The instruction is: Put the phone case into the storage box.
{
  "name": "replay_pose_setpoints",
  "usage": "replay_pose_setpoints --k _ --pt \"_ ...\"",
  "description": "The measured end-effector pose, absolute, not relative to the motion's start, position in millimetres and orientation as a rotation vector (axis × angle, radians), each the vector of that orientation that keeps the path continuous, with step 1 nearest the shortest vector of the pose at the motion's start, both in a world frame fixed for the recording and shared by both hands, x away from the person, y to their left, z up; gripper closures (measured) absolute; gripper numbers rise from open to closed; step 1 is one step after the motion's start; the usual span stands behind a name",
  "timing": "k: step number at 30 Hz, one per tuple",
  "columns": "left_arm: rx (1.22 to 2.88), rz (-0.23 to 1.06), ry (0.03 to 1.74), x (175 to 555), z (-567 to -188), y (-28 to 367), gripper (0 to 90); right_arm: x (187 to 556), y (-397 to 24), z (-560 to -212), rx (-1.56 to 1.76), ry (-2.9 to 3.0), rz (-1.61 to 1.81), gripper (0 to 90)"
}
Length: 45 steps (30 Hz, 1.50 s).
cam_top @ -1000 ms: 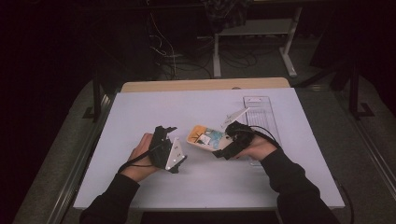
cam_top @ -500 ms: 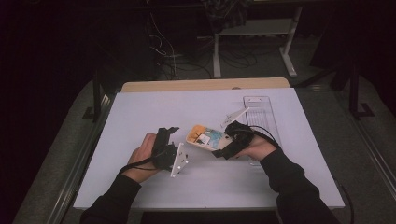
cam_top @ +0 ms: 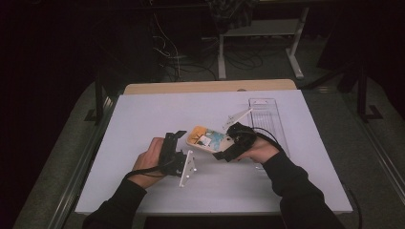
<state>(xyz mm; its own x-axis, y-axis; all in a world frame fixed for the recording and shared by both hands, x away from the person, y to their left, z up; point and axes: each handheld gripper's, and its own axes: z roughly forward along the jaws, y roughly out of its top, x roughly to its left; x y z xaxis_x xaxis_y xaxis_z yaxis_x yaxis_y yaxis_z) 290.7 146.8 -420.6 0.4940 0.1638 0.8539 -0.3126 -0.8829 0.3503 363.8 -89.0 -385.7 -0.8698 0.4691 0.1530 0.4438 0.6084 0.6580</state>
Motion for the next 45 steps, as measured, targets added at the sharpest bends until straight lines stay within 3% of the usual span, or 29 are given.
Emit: replay_pose_setpoints --k 18,45 --pt "2.234 1.492 -0.224 285 -428 139 7.6 361 -69 -387 0.765 2.807 1.132 8.8" --pt "2.163 1.63 -0.345 279 -431 133 43.6 360 -63 -387 0.756 2.809 1.158 8.8"
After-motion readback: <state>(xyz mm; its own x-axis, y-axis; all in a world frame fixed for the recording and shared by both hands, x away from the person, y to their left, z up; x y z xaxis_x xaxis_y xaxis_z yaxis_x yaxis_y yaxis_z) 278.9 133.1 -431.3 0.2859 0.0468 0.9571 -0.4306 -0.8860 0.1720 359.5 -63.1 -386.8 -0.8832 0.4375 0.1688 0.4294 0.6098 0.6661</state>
